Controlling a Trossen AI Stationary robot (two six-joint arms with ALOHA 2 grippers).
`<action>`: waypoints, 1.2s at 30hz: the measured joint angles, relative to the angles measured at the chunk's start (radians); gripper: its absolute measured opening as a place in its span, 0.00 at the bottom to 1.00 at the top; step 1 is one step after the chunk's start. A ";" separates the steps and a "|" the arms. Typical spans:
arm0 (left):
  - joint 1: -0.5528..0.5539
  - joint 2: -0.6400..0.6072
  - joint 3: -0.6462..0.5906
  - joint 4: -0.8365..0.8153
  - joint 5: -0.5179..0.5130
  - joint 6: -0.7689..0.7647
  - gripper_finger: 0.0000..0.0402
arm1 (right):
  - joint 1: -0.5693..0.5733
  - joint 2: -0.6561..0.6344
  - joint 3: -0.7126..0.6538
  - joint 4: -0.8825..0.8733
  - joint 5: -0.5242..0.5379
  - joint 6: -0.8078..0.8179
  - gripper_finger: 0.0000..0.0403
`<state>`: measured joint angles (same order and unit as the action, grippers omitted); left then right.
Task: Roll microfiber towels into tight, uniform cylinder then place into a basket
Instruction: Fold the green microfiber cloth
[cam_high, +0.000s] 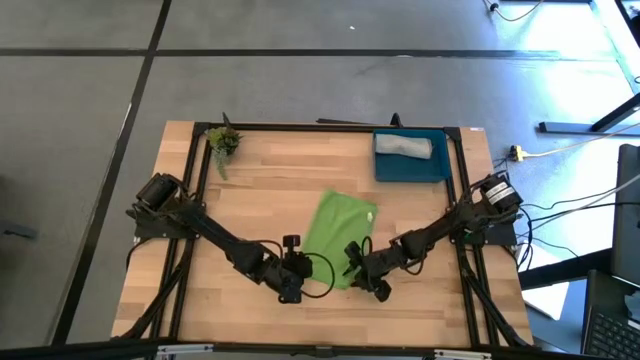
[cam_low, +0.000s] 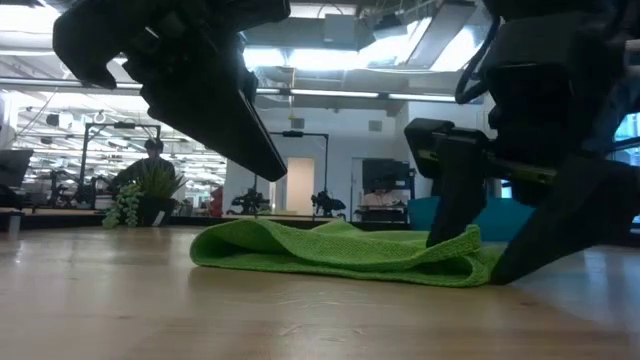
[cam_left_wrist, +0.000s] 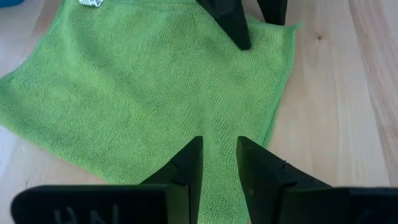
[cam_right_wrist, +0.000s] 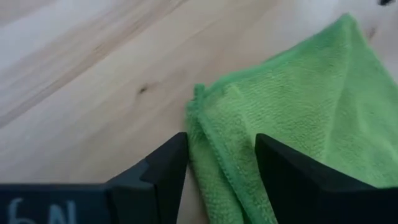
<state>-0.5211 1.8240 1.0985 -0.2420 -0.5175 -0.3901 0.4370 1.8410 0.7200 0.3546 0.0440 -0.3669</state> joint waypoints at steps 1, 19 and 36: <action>-0.002 0.000 0.000 0.001 0.000 0.000 0.22 | 0.001 0.011 0.001 0.003 0.025 0.017 0.48; -0.006 0.000 0.000 -0.002 0.001 0.006 0.22 | -0.018 -0.039 -0.006 -0.052 0.131 0.210 0.02; -0.005 0.000 0.000 -0.010 0.001 0.033 0.22 | -0.214 -0.173 -0.003 -0.158 0.339 0.394 0.01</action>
<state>-0.5265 1.8236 1.0988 -0.2516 -0.5163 -0.3568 0.2229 1.6684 0.7166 0.1967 0.3826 0.0271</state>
